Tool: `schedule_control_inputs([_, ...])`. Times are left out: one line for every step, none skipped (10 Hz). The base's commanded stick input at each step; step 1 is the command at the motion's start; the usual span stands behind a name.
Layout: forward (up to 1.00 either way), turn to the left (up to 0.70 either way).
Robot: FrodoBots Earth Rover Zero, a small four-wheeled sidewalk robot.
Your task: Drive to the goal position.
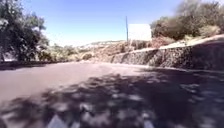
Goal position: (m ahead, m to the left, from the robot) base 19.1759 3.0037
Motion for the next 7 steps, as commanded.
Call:
schedule_control_inputs([0.7,0.0])
schedule_control_inputs([0.7,0.0])
schedule_control_inputs([0.7,0.0])
schedule_control_inputs([0.7,0.0])
schedule_control_inputs([0.7,0.0])
schedule_control_inputs([0.7,0.0])
schedule_control_inputs([0.7,0.0])
